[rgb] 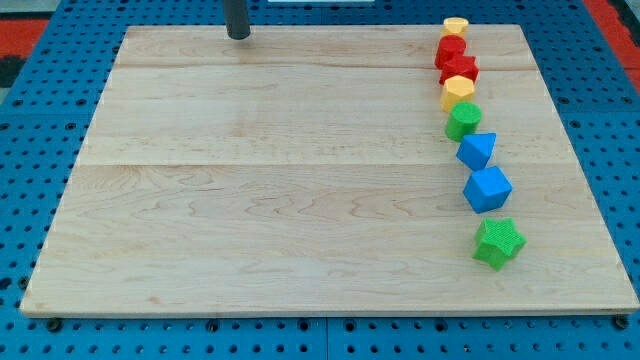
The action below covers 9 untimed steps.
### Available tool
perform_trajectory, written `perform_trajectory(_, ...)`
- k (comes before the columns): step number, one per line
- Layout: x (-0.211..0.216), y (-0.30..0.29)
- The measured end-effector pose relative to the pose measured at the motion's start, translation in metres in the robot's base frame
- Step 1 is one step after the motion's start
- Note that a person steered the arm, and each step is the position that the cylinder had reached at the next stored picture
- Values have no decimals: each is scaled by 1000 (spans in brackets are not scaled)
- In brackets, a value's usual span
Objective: Push the yellow heart towards center
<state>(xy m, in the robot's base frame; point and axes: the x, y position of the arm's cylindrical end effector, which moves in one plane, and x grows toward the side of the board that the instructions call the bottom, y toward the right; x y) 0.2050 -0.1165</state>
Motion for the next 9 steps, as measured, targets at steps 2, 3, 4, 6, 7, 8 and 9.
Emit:
perform_trajectory(2, 0, 0)
perform_trajectory(3, 3, -11)
perform_trajectory(4, -13, 0)
perform_trajectory(6, -13, 54)
perform_trajectory(7, -11, 84)
perform_trajectory(8, -11, 134)
perform_trajectory(9, -13, 181)
